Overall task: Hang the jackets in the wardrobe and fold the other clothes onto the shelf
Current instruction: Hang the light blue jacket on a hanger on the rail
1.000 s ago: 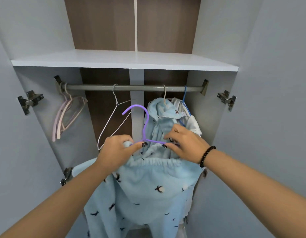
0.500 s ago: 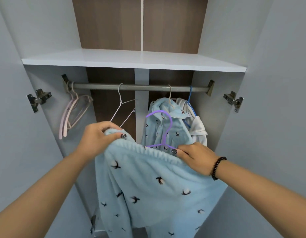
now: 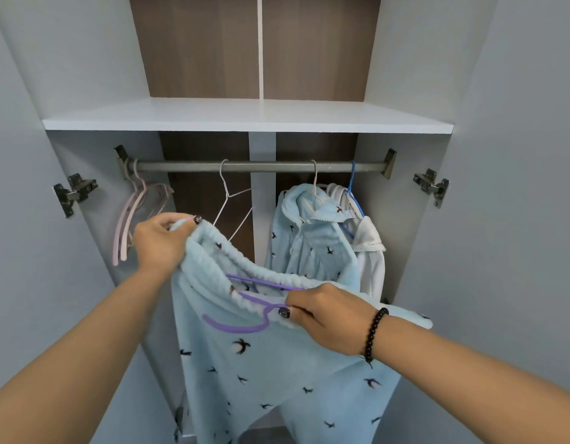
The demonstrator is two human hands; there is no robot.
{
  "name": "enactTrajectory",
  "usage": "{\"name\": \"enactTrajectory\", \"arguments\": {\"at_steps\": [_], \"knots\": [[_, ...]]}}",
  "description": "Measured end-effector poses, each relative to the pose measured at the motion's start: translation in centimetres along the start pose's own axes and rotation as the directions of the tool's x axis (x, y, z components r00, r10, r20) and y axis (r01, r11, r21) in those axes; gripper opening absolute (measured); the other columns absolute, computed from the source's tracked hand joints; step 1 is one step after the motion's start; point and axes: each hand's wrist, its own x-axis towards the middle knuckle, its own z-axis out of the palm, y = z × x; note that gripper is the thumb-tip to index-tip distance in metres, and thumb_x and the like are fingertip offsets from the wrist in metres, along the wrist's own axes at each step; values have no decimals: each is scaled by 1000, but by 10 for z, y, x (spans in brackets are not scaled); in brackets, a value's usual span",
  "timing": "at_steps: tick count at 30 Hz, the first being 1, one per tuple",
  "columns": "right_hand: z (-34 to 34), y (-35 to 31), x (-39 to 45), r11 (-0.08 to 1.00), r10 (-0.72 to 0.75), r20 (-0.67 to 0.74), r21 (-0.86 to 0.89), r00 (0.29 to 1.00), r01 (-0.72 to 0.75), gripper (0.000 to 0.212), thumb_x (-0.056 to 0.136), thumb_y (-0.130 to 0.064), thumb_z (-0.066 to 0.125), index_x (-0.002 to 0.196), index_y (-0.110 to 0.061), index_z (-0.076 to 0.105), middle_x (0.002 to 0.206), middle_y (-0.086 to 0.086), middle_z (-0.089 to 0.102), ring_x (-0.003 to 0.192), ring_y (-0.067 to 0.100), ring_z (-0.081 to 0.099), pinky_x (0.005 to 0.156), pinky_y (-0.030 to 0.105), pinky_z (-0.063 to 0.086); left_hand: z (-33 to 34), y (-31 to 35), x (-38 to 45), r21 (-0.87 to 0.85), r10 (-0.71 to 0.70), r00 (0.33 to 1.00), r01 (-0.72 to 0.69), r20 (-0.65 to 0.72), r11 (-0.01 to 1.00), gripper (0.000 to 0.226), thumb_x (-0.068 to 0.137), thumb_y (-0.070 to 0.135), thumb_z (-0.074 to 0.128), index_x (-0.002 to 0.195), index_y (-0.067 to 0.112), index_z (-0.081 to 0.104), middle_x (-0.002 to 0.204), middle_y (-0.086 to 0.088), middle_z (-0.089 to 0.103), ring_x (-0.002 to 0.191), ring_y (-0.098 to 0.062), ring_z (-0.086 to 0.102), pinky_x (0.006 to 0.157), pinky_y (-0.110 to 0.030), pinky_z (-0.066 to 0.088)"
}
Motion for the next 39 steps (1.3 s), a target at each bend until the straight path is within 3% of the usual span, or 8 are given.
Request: {"name": "enactTrajectory", "arguments": {"at_steps": [10,16,21,25,28,32,35,39], "knots": [[-8,18,1,988,130,-73,98,989,-123,27,99,-25,42,76,-13,51,63,3,54,57,20,47,60,39,44,50,20,-80,-185,26,908,57,419,981,27,76,2,74,60,24,72,58,11,68,54,2,61,54,-9,46],[7,25,-3,905,344,-177,325,922,-275,30,98,-19,48,75,-6,62,51,-6,53,51,7,48,52,17,36,43,4,-78,-32,145,887,-145,439,989,18,98,23,52,109,19,66,103,2,72,98,-6,63,90,-23,49],[16,15,10,567,642,-97,728,761,-385,34,94,-8,48,64,-13,62,40,-8,35,34,5,28,38,16,26,29,-18,-117,-93,25,1000,-25,-3,995,45,90,33,51,132,17,45,137,2,39,129,-11,36,108,-27,28],[28,-8,29,254,740,95,877,665,-408,33,92,-3,45,62,-12,58,41,-4,34,30,7,25,34,14,21,39,-22,-171,-187,-294,928,338,228,922,45,88,27,66,126,28,42,131,7,35,123,-9,40,102,-32,40],[42,-23,43,45,752,216,926,623,-376,28,93,-2,41,72,-9,58,42,-5,35,35,9,27,37,17,23,41,-19,-192,-143,-148,936,202,319,969,41,80,17,75,106,35,49,114,15,46,107,4,47,83,-12,39],[54,-35,60,-223,735,292,956,611,-188,22,97,-1,44,95,-1,66,61,4,48,50,11,49,46,21,48,31,-21,-181,-133,-62,882,140,467,981,27,81,6,68,94,29,63,95,9,66,87,2,60,72,-16,45],[61,-35,69,-182,762,271,961,589,-206,21,94,-7,54,108,-3,69,77,2,61,68,8,57,57,18,48,17,-25,-165,-174,-165,856,282,491,943,29,86,3,62,102,27,64,95,9,72,87,0,64,74,-16,49],[74,-35,75,-172,797,280,955,535,-244,24,88,-14,66,112,-10,69,102,3,66,77,7,59,49,17,49,7,-24,-157,-175,-290,699,512,653,841,14,89,12,60,98,19,69,91,2,75,88,-9,70,83,-27,54]]}}
